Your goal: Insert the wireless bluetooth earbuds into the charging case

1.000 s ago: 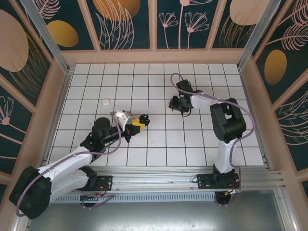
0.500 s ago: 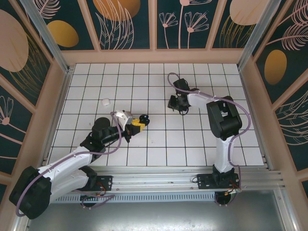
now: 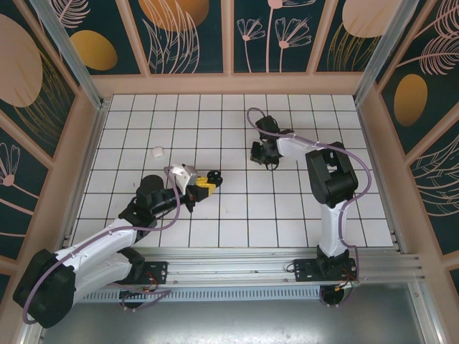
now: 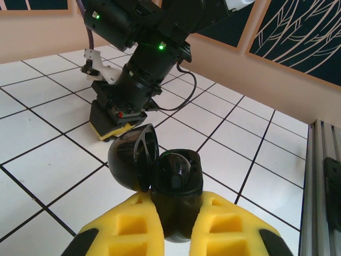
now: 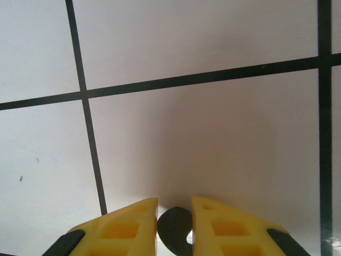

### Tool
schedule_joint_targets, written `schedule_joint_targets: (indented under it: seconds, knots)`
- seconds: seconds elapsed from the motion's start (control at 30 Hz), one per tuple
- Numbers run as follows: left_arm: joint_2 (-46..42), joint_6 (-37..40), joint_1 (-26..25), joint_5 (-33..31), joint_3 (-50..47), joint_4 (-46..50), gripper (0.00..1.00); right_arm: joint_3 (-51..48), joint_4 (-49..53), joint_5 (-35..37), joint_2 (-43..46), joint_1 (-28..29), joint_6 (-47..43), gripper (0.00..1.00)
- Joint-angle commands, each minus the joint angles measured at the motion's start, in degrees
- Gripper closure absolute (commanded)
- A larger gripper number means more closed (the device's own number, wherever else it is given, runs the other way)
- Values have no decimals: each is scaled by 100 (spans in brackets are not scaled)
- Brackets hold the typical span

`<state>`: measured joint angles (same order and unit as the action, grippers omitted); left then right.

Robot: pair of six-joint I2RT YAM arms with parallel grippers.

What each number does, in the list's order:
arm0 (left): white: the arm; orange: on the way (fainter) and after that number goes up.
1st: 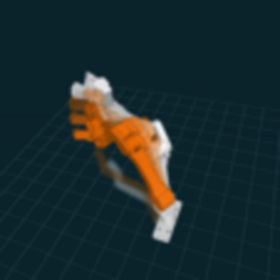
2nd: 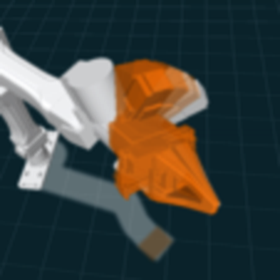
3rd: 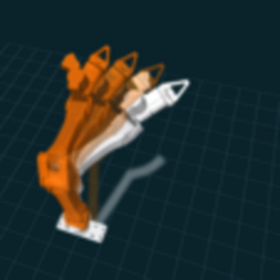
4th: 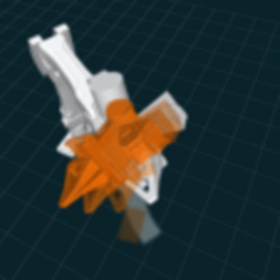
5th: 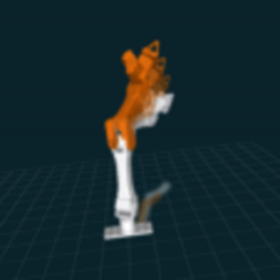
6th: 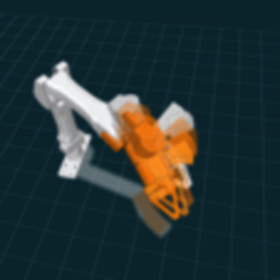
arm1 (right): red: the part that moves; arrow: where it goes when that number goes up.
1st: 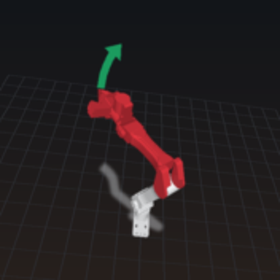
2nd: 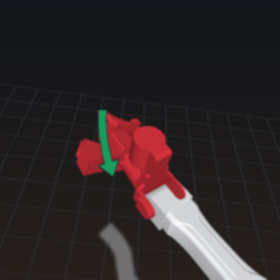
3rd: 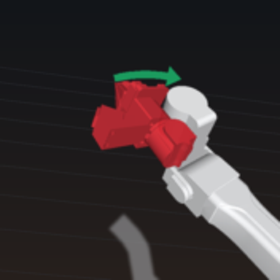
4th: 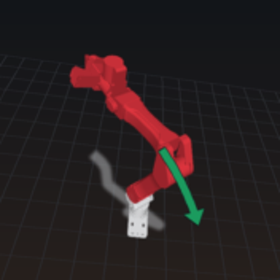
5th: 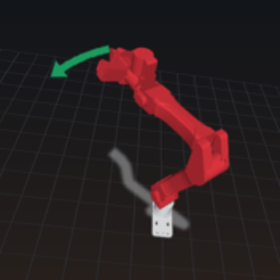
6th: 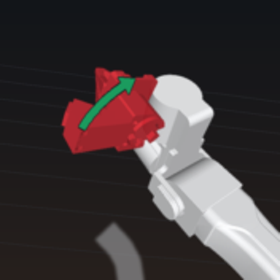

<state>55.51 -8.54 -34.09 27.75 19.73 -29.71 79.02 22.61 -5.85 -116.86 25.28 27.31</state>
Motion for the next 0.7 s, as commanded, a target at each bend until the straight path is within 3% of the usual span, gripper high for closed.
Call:
schedule_joint_targets:
  seconds: [0.0, 0.07, 0.17, 0.67]
  knots:
    - [-99, 91, -11, -61, 177, -8, 100, 33, 252, 67, 132, 88, -11, 78]
    - [-118, 73, -14, -63, 181, 8, 100, -32, 261, 24, 191, 88, 11, 67]
    - [-162, 56, -15, -76, 181, 24, 100, -153, 270, -38, 264, 91, 28, 63]
    - [-365, -8, -13, -132, 154, 105, 100, -507, 9, -608, 609, 144, 455, 64]
